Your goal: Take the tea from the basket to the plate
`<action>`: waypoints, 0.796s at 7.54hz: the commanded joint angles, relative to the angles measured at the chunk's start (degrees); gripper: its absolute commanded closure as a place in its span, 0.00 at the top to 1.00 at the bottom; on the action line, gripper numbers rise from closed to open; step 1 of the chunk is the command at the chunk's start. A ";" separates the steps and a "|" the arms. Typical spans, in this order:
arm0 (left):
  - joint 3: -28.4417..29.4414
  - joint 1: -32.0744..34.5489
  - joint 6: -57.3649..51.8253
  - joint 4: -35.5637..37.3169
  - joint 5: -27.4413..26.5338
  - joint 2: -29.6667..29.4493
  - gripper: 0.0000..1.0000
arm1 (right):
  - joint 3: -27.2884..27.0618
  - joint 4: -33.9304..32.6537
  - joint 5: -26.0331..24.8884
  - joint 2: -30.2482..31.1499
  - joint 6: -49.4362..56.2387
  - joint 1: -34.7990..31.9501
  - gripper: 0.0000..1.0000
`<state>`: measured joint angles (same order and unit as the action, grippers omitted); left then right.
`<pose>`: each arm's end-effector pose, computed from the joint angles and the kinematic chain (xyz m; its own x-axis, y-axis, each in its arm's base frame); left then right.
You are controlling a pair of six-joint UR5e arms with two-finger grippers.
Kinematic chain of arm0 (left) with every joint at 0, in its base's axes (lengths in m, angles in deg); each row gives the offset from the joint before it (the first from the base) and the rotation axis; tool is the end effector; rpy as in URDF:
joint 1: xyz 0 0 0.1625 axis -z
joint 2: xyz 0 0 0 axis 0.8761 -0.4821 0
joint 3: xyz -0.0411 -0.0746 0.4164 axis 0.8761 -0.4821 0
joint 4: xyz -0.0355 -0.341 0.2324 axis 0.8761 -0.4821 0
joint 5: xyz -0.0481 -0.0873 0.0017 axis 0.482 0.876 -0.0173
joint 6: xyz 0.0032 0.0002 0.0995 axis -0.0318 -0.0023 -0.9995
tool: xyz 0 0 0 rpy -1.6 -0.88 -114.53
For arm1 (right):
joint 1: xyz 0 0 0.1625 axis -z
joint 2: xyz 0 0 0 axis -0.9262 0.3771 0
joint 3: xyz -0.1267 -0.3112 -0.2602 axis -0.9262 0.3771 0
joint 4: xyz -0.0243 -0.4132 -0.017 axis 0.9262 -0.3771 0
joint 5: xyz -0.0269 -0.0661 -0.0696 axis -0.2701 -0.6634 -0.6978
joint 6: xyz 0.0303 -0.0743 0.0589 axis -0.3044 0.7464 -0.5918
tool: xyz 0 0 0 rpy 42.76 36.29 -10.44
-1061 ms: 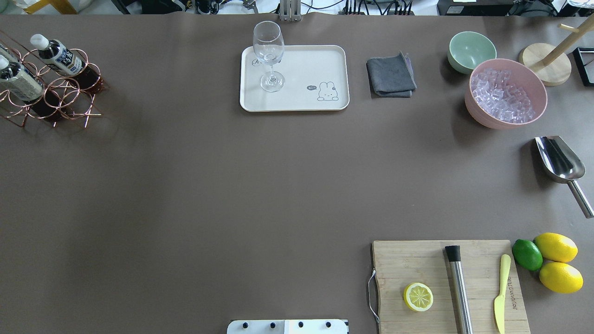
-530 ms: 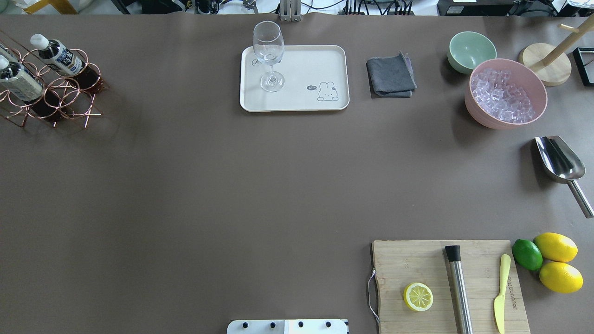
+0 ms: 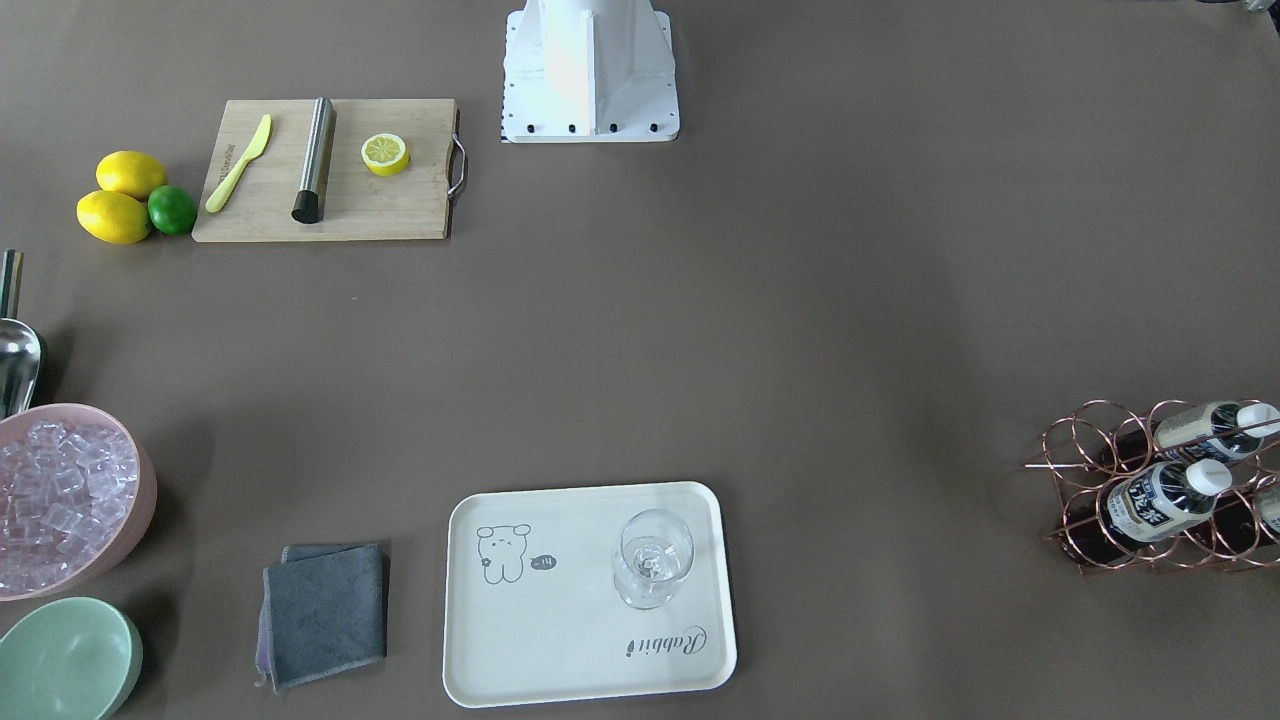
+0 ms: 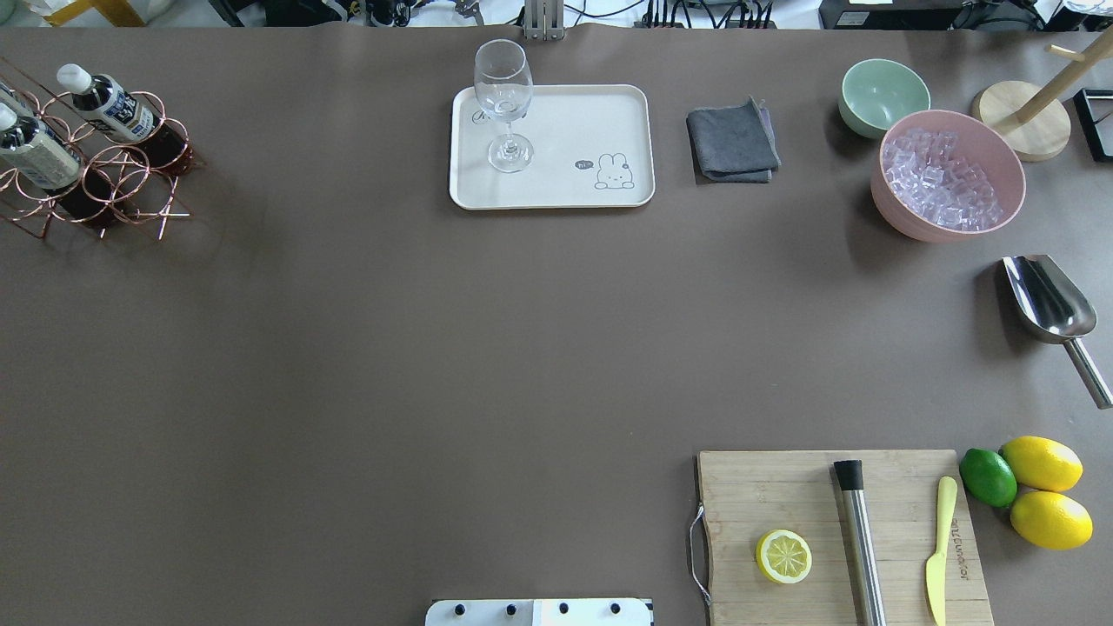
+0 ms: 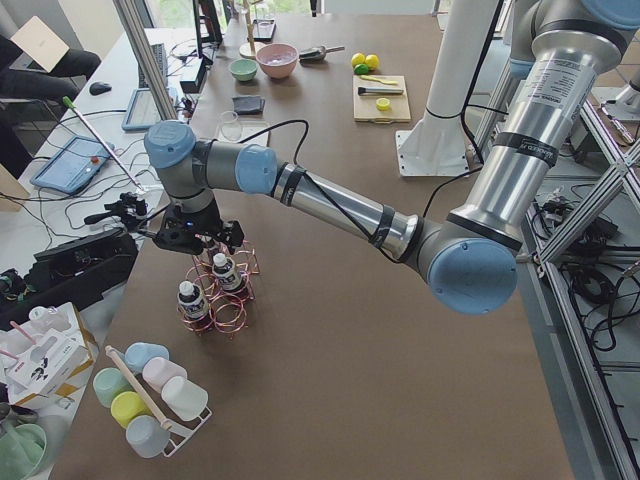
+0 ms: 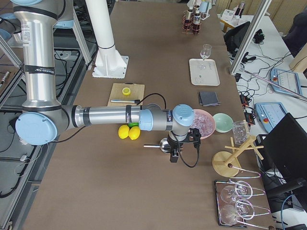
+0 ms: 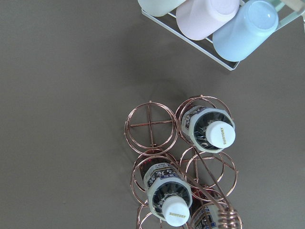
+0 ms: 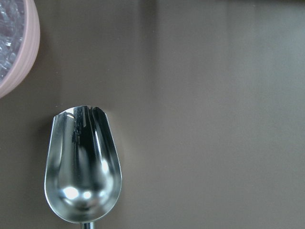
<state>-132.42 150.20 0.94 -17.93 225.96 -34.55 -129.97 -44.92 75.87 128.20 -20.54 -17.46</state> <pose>-0.0490 -0.6331 0.4552 0.0564 -0.9878 -0.1453 0.6722 0.1451 -0.7260 0.0270 -0.4928 0.6308 0.7480 -0.0158 0.6636 0.0383 0.9991 -0.0194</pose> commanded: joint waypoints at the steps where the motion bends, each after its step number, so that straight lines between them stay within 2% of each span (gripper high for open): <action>1: 0.94 -1.30 3.08 -0.19 -2.03 -2.15 0.98 | -0.04 0.00 0.00 0.00 -0.01 0.14 1.00; 4: 5.42 -1.66 6.78 -2.90 -2.05 -4.26 0.98 | -0.04 0.09 -0.26 -0.09 0.69 0.23 1.00; 6: 6.13 -1.66 7.21 -3.35 -2.05 -4.17 0.97 | 0.40 0.09 -0.44 -0.09 0.70 0.23 1.00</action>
<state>-127.24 148.57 7.58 -20.50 223.92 -38.73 -129.96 -44.86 75.54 128.11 -19.94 -17.24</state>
